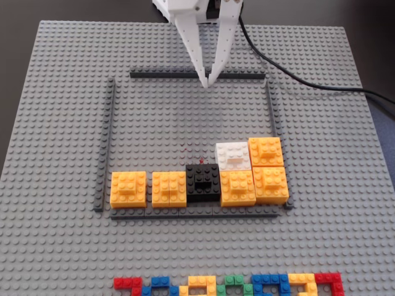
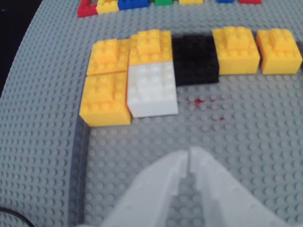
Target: Grab the cube and place it into the grid
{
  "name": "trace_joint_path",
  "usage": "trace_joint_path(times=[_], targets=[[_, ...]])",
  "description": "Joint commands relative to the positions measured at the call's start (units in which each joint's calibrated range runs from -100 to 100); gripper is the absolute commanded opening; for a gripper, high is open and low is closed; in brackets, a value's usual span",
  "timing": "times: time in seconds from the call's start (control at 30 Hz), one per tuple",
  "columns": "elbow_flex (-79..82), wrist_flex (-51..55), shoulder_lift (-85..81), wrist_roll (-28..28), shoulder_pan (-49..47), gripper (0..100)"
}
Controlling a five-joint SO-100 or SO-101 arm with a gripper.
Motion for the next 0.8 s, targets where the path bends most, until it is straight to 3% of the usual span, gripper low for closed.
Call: trace_joint_path(times=[0.0,0.77], targets=[[0.62,0.85,-2.12,0.63,-1.29,0],[0.62,6.47,-2.12,0.88,-1.21,0]])
